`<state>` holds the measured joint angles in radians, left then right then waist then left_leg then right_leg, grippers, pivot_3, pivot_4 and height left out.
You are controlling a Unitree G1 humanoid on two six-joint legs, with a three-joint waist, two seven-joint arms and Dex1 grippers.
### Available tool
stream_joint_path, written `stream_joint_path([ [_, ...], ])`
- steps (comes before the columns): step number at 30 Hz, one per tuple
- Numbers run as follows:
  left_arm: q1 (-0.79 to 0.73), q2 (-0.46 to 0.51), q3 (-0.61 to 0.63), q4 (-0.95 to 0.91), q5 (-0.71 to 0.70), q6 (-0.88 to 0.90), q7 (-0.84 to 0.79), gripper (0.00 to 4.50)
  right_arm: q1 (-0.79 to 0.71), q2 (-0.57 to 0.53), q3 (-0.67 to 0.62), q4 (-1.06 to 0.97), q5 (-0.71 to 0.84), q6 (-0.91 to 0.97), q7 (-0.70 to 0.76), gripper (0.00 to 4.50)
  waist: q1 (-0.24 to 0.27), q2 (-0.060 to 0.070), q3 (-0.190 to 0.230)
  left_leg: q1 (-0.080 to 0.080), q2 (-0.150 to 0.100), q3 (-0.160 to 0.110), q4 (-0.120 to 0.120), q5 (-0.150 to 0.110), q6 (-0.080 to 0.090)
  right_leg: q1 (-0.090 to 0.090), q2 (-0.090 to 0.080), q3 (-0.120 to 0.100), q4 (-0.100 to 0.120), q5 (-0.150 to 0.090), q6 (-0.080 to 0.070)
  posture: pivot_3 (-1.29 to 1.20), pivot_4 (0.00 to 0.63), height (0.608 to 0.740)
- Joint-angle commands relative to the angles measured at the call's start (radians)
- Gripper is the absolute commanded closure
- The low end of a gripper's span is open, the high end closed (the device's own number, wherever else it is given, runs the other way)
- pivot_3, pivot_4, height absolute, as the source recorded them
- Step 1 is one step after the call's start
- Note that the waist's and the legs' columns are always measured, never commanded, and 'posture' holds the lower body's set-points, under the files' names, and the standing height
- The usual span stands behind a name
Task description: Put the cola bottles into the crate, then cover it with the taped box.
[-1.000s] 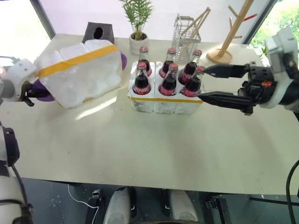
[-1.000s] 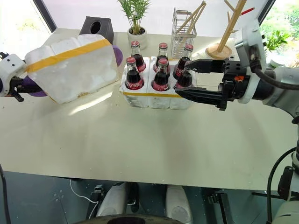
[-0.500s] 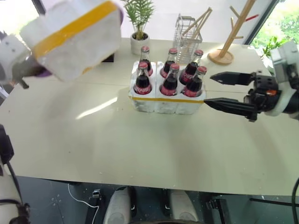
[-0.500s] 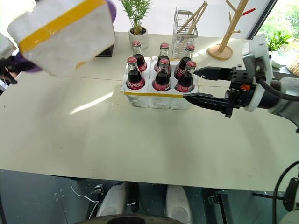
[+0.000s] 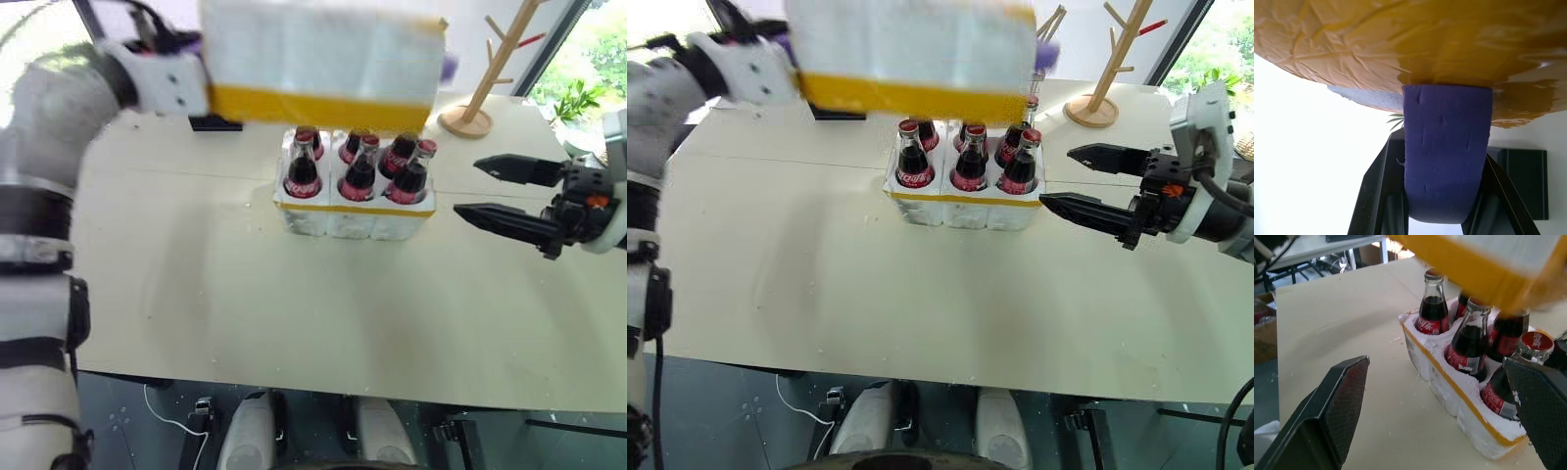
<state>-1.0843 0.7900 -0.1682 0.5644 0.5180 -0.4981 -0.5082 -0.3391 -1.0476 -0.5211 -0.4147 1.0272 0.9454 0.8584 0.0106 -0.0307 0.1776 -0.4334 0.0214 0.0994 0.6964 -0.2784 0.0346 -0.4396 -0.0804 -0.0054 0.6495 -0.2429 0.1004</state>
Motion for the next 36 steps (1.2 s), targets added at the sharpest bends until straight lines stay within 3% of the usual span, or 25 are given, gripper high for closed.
stream_joint_path([
  [1,0.008,-0.018,0.018,-0.083,0.004,0.048,0.055,3.43,0.006,-0.002,-0.047,-0.03,0.018,-0.016,-0.015,0.0,0.0,0.0,0.0,0.0,0.0,0.0,0.0,0.0,0.0,0.0,0.0,0.0,0.0,0.0,0.0,0.0,0.15,0.74],
  [11,-0.019,-0.108,0.037,-0.151,0.013,0.26,0.12,3.43,0.031,0.008,-0.058,-0.048,0.039,-0.019,-0.061,0.0,0.004,0.0,0.0,0.0,-0.001,-0.001,0.003,0.0,0.001,0.003,0.0,0.0,-0.002,0.001,0.002,0.0,0.15,0.74],
  [21,-0.032,-0.106,0.015,-0.17,-0.038,0.164,0.106,3.43,0.058,0.016,-0.065,-0.047,0.032,-0.033,-0.076,0.0,0.003,0.0,0.0,0.0,0.0,-0.001,0.003,0.0,0.001,0.003,0.0,0.0,-0.002,0.001,0.003,0.0,0.15,0.74],
  [27,0.05,-0.094,-0.068,-0.239,0.059,0.152,0.083,3.43,0.069,0.017,-0.073,-0.052,0.044,-0.037,-0.083,0.0,0.002,0.0,0.0,0.001,-0.001,-0.001,0.003,0.0,0.001,0.004,-0.001,0.0,-0.002,0.001,0.003,0.0,0.15,0.74],
  [33,0.121,-0.075,-0.2,-0.294,0.304,0.111,0.169,3.43,0.077,0.016,-0.081,-0.061,0.067,-0.035,-0.089,0.0,0.002,0.001,0.0,0.002,0.0,-0.001,0.003,-0.001,0.001,0.005,0.0,0.0,-0.002,0.001,0.003,0.0,0.15,0.74],
  [36,0.137,-0.072,-0.221,-0.292,0.345,0.102,0.184,3.43,0.071,0.019,-0.076,-0.061,0.075,-0.038,-0.102,0.0,0.004,0.001,0.0,0.002,0.0,-0.001,0.003,-0.001,0.002,0.006,0.0,0.0,-0.002,0.001,0.003,0.0,0.15,0.74],
])
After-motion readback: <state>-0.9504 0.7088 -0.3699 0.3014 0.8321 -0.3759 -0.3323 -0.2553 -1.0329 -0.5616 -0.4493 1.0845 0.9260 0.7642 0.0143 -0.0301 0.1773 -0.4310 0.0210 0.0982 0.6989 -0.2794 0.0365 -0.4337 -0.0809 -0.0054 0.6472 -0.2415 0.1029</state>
